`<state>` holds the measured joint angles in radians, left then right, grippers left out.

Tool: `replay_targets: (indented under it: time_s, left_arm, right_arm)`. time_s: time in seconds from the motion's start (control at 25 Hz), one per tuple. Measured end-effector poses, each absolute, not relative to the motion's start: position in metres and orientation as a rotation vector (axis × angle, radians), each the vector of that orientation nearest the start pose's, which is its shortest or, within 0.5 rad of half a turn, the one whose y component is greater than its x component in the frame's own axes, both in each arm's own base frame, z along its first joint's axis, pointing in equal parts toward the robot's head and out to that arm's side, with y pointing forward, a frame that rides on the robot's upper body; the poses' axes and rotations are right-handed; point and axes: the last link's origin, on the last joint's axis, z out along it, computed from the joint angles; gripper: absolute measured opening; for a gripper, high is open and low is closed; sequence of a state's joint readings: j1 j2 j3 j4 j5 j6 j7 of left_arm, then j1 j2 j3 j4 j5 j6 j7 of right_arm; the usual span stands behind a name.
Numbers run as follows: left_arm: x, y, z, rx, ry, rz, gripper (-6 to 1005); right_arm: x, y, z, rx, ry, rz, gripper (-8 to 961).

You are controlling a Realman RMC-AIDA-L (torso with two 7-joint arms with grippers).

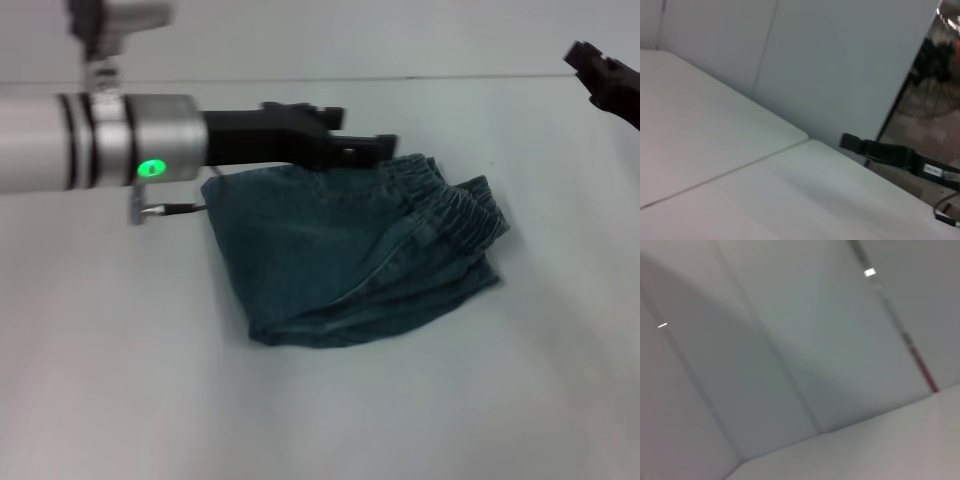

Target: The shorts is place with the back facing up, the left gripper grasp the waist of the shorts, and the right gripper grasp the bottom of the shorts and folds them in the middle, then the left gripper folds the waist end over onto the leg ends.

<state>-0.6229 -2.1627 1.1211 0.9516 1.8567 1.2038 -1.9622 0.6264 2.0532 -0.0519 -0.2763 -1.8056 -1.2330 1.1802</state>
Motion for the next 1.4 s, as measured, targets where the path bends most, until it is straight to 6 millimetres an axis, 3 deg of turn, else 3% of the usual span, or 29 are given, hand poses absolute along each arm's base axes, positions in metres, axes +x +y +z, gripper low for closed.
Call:
replay_targets:
  time_s: [0.08,0.24,0.44,0.6,0.84,1.08,1.4]
  left_arm:
    - [-0.162,0.382,-0.021,-2.633,-0.869,-0.716,840]
    - [-0.202,0.367,0.001,-2.541,-0.956,-0.789,949]
    - [-0.237,0.343,0.015,-2.511,-1.017,-0.802,949]
    - [-0.257,0.319,0.021,-2.544,-1.050,-0.791,949]
    - [-0.273,0.287,0.018,-2.687,-1.144,-0.673,948]
    - [-0.275,0.283,0.017,-2.707,-1.163,-0.652,948]
    - [-0.275,0.284,0.016,-2.707,-1.165,-0.649,949]
  right_arm:
    - [0.295,0.379,0.036,-1.937,0.909,1.076,68]
    - [0.274,0.359,0.037,-2.234,0.791,1.059,163]
    - [0.256,0.325,0.051,-2.611,0.700,0.977,282]
    - [0.255,0.300,0.067,-2.775,0.625,0.872,480]
    - [0.281,0.284,0.073,-2.784,0.708,0.663,741]
    - [0.299,0.291,0.065,-2.701,0.794,0.529,930]
    - [0.301,0.293,0.062,-2.672,0.801,0.520,928]
